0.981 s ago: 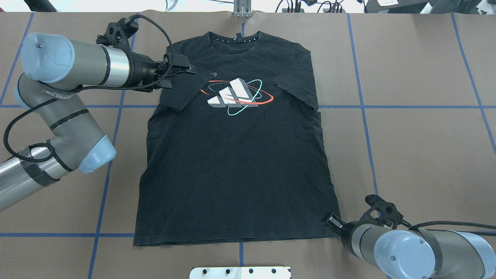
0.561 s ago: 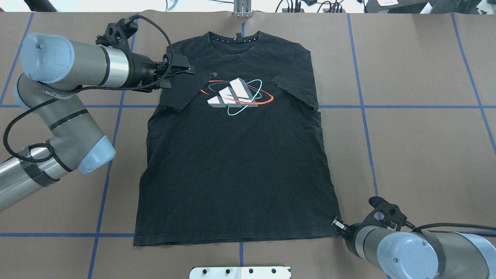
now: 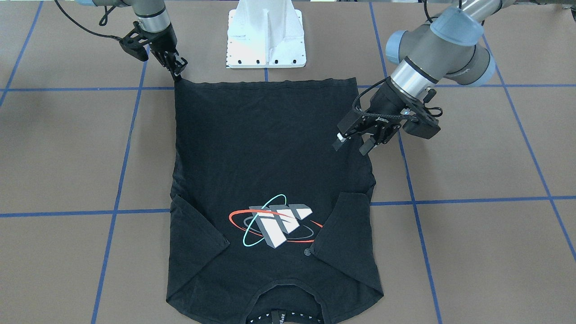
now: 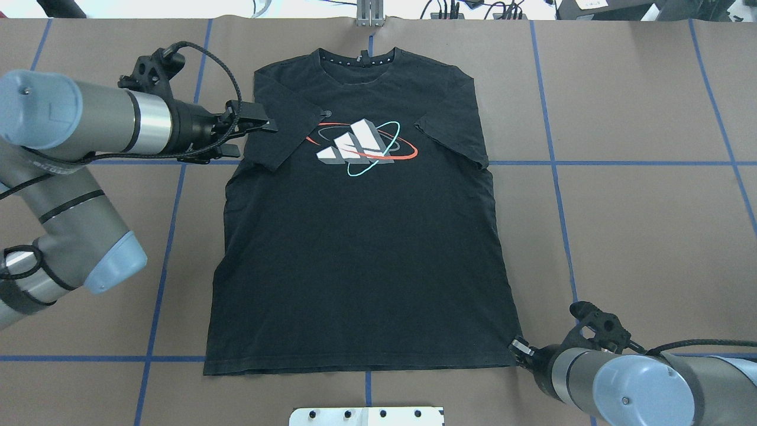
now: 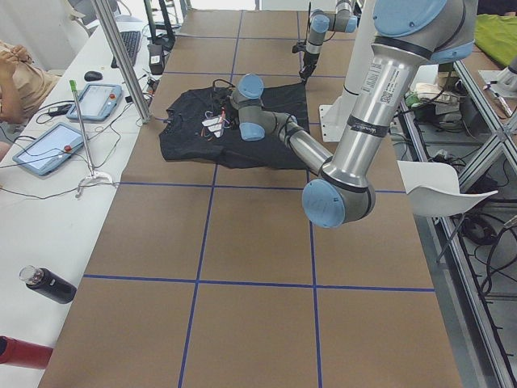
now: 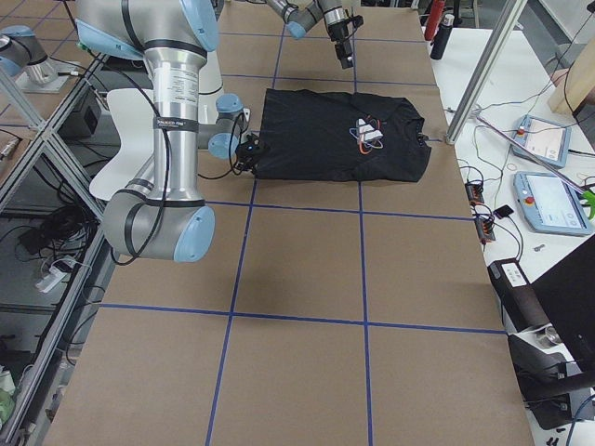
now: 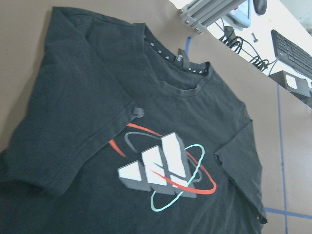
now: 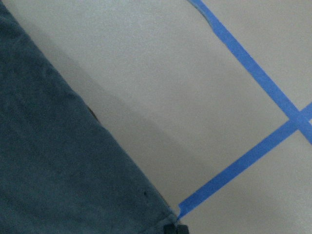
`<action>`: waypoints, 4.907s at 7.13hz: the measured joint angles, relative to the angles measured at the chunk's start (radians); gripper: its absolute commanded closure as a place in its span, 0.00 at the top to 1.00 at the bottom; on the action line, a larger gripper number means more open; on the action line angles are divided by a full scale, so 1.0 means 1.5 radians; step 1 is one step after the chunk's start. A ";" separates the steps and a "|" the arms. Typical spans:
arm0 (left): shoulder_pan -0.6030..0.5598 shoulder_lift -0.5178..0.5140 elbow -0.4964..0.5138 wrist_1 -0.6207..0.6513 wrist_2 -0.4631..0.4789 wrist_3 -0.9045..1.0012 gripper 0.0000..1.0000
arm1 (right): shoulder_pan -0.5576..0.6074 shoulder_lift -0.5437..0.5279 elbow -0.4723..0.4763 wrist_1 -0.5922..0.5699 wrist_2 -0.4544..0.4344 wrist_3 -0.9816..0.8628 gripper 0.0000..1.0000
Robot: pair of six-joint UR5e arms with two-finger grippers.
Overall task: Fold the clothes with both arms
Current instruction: 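Move the right gripper to the hem corner nearest the robot while the left gripper lowers, then grasp both hem corners nearest the robot with both grippers, then lift the hem with both grippers and fold it toward the collar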
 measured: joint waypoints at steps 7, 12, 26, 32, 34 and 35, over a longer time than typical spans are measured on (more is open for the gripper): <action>0.259 0.267 -0.186 0.072 0.140 -0.174 0.92 | 0.001 -0.058 0.067 0.000 0.041 -0.006 0.00; 0.425 0.268 -0.190 0.129 0.234 -0.322 0.76 | 0.002 -0.054 0.065 0.000 0.041 -0.006 0.00; 0.462 0.266 -0.182 0.144 0.250 -0.369 0.00 | 0.008 -0.052 0.066 0.000 0.041 -0.006 0.00; 0.460 0.322 -0.356 0.180 0.211 -0.364 0.00 | 0.012 -0.063 0.104 0.001 0.065 -0.005 0.00; 0.458 0.327 -0.406 0.192 0.192 -0.369 0.00 | 0.015 -0.093 0.149 0.001 0.091 -0.004 0.00; 0.454 0.327 -0.432 0.196 0.188 -0.375 0.00 | 0.030 -0.098 0.164 0.001 0.109 -0.004 0.00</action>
